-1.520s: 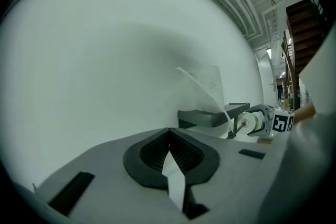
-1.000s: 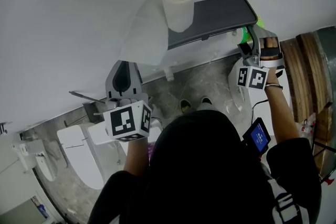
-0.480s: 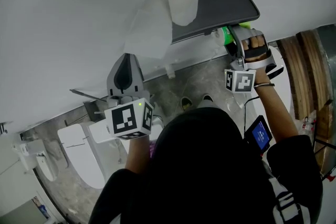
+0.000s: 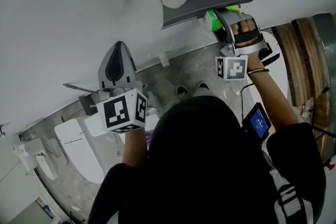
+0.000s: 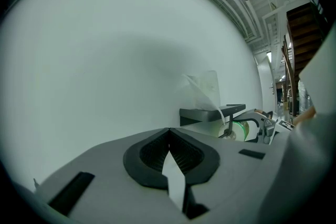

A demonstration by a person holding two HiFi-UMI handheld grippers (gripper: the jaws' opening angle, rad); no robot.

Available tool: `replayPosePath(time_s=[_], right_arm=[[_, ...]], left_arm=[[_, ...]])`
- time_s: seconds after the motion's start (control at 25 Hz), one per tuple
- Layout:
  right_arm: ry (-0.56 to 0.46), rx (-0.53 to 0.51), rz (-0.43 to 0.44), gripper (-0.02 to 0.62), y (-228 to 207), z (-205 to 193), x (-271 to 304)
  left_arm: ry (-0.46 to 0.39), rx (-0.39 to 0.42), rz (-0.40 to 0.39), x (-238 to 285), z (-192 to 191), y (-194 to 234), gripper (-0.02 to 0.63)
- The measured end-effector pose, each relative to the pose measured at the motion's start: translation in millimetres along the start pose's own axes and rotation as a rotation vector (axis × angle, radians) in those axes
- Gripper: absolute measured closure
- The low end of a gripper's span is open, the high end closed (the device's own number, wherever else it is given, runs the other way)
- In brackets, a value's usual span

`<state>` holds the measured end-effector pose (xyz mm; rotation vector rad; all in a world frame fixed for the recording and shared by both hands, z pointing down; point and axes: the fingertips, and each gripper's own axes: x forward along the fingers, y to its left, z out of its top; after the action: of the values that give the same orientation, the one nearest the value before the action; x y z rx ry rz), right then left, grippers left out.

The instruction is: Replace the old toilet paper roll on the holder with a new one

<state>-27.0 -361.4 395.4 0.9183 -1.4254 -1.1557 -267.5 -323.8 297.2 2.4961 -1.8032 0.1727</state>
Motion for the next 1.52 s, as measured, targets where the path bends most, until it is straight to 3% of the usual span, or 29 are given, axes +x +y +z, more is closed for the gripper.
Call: replayPosePath(time_s=[0.36,0.64,0.84,1.12,1.32,1.52], right_arm=[[-0.028,-0.003,0.029,0.183,-9.2,11.5,-15.2],[-0.207,0.101,0.057,0.183,-25.2,46.4,-52.5],[-0.345,0.248,0.068,0.184,-59.8,60.8,-81.1],[-0.484,0.485,0.045,0.186,-118.1,47.3,-113.7],[-0.525,0.655,-0.018,0.187,-158.8,11.0,-119.4],[-0.494,0.823,-0.105,0.218,-194.9,-47.9,-126.8]], left_arm=[[0.015,-0.013,-0.005,-1.4,-10.3,-8.9,0.586],[0.020,-0.009,-0.034,-1.7,-8.6,-34.1,0.586],[0.018,-0.004,-0.072,-0.5,-4.1,-65.4,0.586],[0.027,0.013,-0.095,2.8,11.6,-106.3,0.586],[0.004,0.035,-0.127,11.0,23.8,-128.8,0.586],[-0.001,0.051,-0.153,22.4,35.9,-149.9,0.586]])
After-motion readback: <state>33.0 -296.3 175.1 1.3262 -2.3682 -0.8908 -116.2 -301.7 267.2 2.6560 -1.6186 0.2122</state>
